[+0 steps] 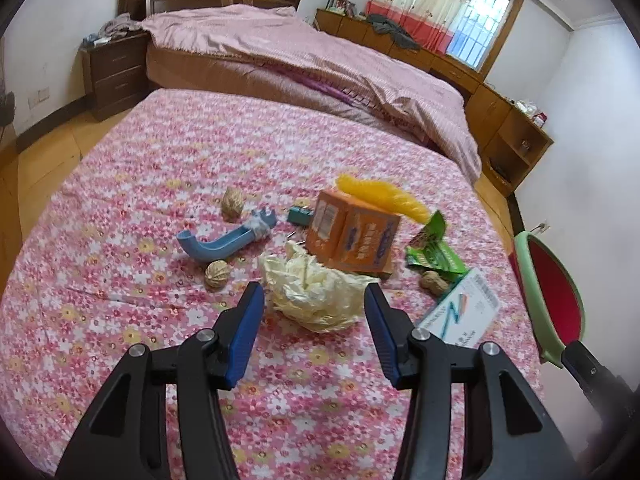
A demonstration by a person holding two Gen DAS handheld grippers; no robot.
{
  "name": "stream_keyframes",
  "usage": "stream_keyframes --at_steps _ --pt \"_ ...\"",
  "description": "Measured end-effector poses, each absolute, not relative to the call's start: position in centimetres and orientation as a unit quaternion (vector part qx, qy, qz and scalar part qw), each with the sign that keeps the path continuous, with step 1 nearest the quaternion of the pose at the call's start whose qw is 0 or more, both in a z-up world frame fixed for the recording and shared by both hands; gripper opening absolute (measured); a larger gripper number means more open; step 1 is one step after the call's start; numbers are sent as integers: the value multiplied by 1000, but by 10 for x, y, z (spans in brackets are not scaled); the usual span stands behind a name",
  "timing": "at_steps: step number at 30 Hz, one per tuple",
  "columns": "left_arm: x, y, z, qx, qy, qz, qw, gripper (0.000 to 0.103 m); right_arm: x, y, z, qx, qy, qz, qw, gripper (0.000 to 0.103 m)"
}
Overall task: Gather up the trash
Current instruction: 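Move both tools back over the bed toward the remaining trash, then grasp the white medicine box with the right tool while the left tool grasps the crumpled plastic bag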
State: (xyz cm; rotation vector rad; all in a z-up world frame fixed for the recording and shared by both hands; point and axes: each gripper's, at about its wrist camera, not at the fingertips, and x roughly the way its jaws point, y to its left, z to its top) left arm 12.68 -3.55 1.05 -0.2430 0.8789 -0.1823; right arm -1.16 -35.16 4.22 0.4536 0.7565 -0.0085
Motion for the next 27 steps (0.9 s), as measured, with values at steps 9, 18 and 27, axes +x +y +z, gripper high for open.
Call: stream_keyframes --at_steps 9,18,27 --pt "141 -33 -13 -118 435 -83 889 52 14 -334 26 220 392 12 894 39" --pt "141 -41 -19 -119 431 -121 886 35 31 -315 11 212 415 39 884 39" --pt "126 -20 -4 -142 407 -131 893 26 46 -297 2 215 430 69 874 49"
